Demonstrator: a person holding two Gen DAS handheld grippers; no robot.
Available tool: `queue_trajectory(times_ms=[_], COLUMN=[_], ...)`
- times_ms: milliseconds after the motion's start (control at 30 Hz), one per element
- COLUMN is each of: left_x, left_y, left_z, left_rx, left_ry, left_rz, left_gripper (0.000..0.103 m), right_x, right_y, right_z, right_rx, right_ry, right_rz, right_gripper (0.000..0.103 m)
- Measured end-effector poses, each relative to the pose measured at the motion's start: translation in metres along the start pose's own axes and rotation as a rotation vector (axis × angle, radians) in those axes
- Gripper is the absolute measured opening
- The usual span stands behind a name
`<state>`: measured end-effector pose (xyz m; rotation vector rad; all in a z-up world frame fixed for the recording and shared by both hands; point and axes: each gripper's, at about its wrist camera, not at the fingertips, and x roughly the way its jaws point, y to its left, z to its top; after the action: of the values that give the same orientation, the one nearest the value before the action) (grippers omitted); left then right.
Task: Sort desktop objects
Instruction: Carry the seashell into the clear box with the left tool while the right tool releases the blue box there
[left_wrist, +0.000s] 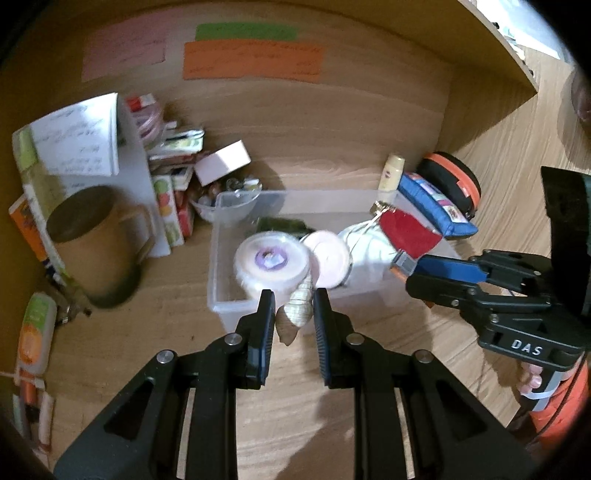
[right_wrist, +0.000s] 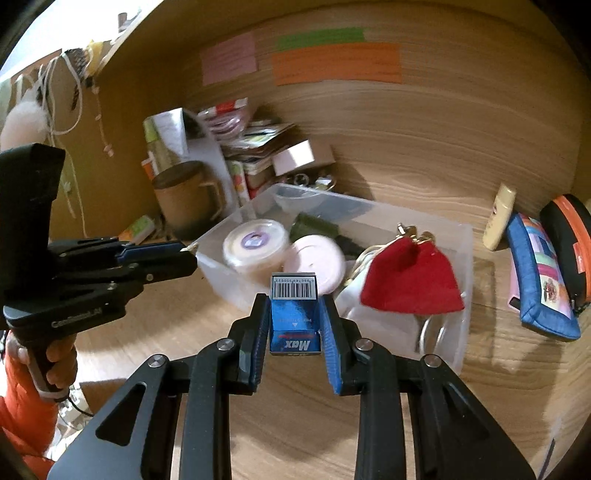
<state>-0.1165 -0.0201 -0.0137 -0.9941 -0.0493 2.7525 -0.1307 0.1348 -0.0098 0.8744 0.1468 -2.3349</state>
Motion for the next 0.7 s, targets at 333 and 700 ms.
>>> queue_trajectory(times_ms=[333,700], left_x=[0.031,0.063], left_y=[-0.013,-0.024], left_z=[0.017,0.026], left_rx=[0.034,0.055], left_ry=[0.018,0.046], left_rz=[-0.040,-0.061], left_gripper=[0.020,0.020], right_x=[0.026,0.046], right_y=[-0.024,-0.031], right_z=[0.010,0.015], right_rx=[0.033,0.010], right_ry=[0.012,-0.001], right_rz=[-0.008,-0.057], right_gripper=[0.025,0.025])
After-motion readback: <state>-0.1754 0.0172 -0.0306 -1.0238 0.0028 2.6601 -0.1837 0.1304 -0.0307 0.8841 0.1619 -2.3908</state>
